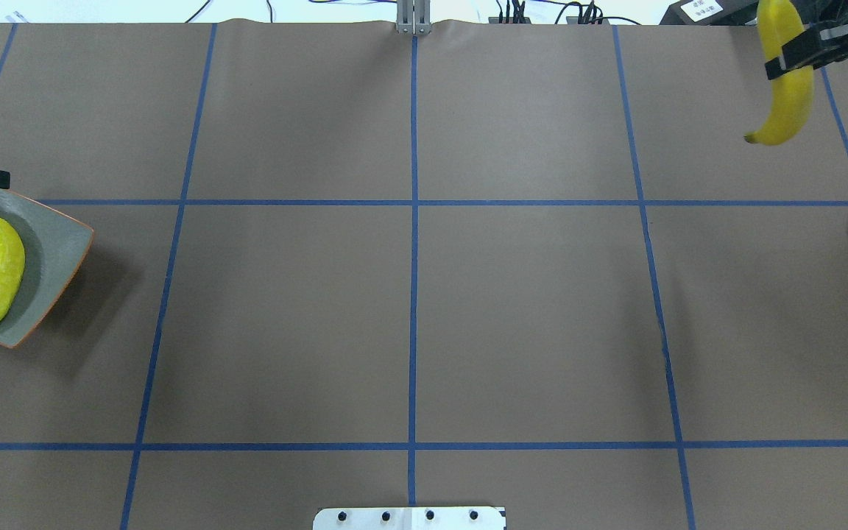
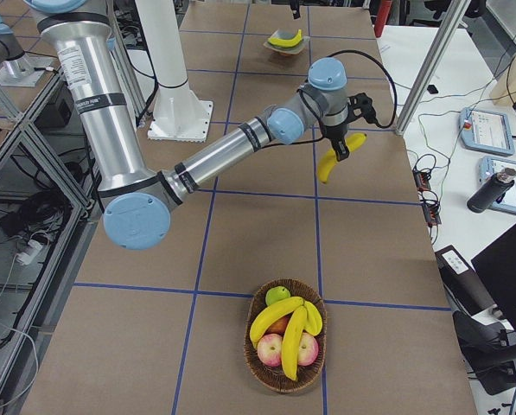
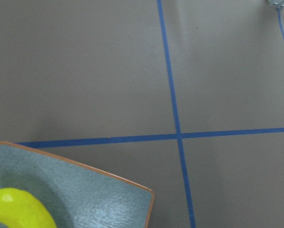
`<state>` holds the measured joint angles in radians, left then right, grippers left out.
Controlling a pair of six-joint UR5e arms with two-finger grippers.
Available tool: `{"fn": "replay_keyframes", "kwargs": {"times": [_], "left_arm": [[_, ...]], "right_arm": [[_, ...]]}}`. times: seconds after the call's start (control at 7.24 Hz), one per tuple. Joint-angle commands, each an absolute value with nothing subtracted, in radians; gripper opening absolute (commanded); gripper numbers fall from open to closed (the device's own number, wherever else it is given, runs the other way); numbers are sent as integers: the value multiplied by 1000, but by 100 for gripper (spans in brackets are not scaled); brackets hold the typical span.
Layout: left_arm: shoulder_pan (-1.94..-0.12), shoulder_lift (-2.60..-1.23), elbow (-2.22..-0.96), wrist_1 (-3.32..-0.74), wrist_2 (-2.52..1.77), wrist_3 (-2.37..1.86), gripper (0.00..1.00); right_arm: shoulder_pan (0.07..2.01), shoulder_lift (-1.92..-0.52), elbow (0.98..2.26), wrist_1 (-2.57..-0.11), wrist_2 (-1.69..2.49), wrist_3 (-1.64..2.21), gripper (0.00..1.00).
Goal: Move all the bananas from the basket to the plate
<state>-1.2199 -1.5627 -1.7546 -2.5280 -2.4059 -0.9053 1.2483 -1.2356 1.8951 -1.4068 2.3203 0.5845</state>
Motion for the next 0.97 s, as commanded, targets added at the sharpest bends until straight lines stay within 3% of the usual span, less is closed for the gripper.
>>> {"fn": "replay_keyframes", "kwargs": {"times": [0.0, 0.41, 0.83], "left_arm": [[-1215, -1696, -1763, -2525, -2407, -954, 100], [-1140, -1920, -1773, -2537, -2402, -1266, 100], [-1028, -2000, -1835, -2569, -2395, -1327, 100]], "right_arm": [[1134, -1093, 1911, -1405, 2304, 892, 0], [1007, -974, 1910, -1404, 2214, 1174, 0], [930, -912, 1904, -1336, 2200, 1426, 0]]}}
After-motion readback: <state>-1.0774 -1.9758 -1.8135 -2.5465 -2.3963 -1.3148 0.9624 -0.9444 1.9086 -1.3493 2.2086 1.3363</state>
